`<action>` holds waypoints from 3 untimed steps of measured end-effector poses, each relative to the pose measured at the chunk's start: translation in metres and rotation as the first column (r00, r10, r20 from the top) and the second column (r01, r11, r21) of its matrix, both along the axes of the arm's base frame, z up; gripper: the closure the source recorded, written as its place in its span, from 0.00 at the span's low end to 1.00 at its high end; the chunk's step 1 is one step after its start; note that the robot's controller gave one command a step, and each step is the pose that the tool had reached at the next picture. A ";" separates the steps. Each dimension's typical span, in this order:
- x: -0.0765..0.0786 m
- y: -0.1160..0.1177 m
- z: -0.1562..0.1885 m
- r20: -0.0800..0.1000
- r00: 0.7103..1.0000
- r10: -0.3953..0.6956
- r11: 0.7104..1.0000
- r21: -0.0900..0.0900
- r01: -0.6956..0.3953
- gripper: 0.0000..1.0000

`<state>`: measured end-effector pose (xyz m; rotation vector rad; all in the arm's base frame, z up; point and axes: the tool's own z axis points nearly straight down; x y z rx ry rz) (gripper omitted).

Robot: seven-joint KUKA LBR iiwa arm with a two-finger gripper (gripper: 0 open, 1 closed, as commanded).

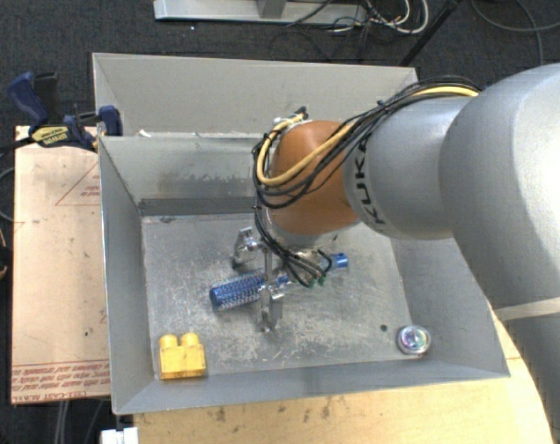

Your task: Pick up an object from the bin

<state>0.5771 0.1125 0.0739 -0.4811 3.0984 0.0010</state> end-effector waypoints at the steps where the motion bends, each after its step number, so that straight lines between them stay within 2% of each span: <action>1: 0.003 0.002 0.002 0.013 1.000 -0.001 1.000 0.005 0.001 1.00; 2: 0.004 0.002 0.016 -0.003 1.000 -0.002 1.000 0.000 0.002 1.00; 3: 0.005 0.003 0.064 -0.001 1.000 -0.002 1.000 0.001 0.002 1.00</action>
Offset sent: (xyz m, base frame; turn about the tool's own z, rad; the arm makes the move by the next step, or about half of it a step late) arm 0.0000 0.0000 0.0000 0.0000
